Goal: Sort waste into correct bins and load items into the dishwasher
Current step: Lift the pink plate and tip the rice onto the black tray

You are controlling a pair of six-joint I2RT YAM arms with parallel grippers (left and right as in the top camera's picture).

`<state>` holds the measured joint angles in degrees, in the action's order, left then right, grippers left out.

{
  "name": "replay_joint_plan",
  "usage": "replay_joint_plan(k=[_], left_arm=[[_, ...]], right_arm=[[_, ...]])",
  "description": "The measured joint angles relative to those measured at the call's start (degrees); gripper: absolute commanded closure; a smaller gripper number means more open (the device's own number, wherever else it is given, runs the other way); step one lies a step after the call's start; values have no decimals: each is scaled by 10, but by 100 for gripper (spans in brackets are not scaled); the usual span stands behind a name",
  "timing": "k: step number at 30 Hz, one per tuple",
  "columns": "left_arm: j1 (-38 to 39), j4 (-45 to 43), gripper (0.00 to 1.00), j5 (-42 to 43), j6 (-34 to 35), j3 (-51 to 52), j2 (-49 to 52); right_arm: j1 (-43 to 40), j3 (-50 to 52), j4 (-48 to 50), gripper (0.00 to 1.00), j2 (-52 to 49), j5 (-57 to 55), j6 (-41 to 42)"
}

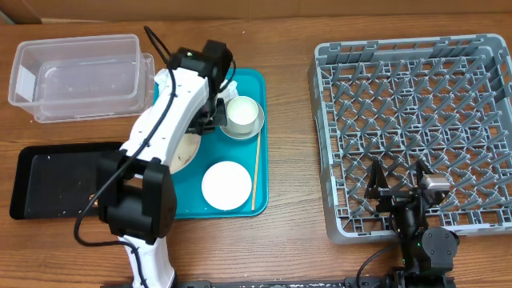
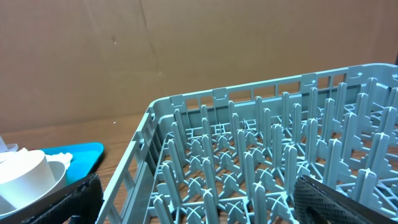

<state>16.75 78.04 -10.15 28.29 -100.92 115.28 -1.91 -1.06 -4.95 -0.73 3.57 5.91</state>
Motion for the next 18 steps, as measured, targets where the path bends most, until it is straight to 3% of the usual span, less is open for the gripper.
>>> replay_joint_plan(k=[6,18], left_arm=[[-57,3,96,1,1,-7,-42],[-265,-7,96,69,-21,-14,-66]], right_arm=[[0,0,0,0,0,0,0],[0,0,0,0,0,0,0]])
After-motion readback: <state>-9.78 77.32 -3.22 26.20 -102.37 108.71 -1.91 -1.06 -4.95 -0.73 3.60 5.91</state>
